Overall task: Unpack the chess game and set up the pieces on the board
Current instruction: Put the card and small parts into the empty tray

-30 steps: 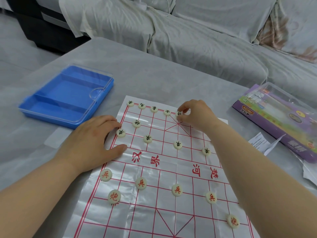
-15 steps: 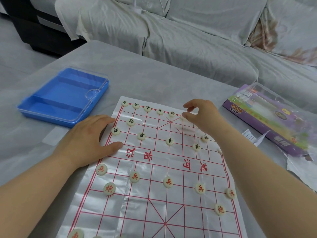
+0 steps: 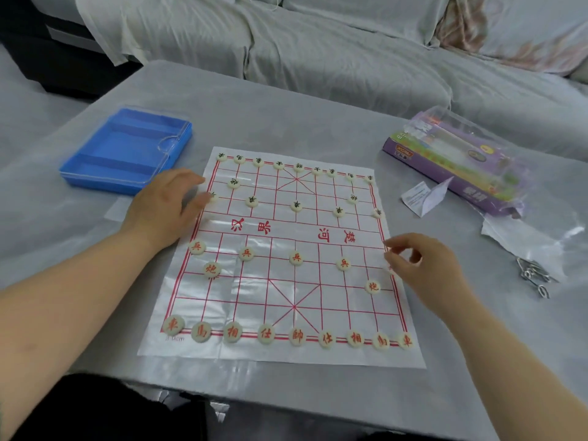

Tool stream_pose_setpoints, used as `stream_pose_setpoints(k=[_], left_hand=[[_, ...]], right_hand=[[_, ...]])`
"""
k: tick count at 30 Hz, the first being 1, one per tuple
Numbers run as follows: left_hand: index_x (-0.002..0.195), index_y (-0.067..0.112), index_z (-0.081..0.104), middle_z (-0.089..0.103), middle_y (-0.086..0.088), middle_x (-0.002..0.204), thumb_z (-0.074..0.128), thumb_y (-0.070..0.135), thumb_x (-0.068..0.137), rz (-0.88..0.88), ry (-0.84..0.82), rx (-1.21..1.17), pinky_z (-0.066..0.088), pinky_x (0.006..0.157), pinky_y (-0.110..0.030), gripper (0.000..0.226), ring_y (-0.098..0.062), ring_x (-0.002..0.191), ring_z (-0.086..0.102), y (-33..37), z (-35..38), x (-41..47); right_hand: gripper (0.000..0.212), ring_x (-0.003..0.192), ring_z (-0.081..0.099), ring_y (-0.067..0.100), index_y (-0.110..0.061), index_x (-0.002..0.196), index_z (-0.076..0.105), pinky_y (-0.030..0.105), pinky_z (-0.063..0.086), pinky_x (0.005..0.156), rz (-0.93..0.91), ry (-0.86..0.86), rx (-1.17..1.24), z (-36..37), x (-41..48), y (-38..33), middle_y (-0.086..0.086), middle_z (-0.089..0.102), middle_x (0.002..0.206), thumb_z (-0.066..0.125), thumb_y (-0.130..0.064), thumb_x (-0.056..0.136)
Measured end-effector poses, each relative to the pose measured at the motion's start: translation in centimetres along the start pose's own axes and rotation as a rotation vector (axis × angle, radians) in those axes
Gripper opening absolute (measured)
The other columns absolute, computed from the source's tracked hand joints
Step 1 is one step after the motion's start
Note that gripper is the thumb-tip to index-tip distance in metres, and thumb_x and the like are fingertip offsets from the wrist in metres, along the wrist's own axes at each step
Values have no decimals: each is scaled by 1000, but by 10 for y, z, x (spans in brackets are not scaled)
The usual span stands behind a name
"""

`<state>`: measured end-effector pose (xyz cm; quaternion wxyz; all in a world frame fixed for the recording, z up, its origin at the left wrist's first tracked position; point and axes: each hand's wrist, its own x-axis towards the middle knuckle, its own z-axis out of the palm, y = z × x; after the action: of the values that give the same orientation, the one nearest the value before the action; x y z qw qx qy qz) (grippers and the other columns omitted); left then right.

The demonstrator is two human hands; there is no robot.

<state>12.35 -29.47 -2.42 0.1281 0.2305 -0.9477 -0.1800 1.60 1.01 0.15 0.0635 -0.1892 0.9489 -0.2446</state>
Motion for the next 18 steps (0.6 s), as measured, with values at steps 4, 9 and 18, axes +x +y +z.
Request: stream_pose_setpoints(k=[4, 9, 18], left_hand=[[115, 3, 56, 56, -16, 120, 36, 22, 96, 24, -11, 38, 38, 89, -39, 34, -31, 111, 47, 3, -3, -4], [119, 7, 55, 54, -15, 123, 37, 19, 96, -63, 52, 37, 37, 89, -40, 32, -32, 113, 45, 4, -21, -9], [131, 0, 43, 40, -21, 139, 59, 11, 84, -160, 194, 238, 26, 104, -45, 51, -39, 125, 36, -52, -46, -17]], right_hand=[[19, 78, 42, 9, -17, 107, 60, 24, 33, 75, 86, 45, 51, -4, -32, 14, -6, 51, 97, 55, -16, 88], [22, 98, 48, 20, -7, 107, 63, 22, 30, 79, 116, 180, 76, 10, -53, 38, 4, 57, 102, 48, -7, 91], [27, 117, 45, 27, -1, 112, 62, 31, 32, 99, 40, 167, -69, 21, -53, 46, 12, 59, 123, 44, -6, 92]])
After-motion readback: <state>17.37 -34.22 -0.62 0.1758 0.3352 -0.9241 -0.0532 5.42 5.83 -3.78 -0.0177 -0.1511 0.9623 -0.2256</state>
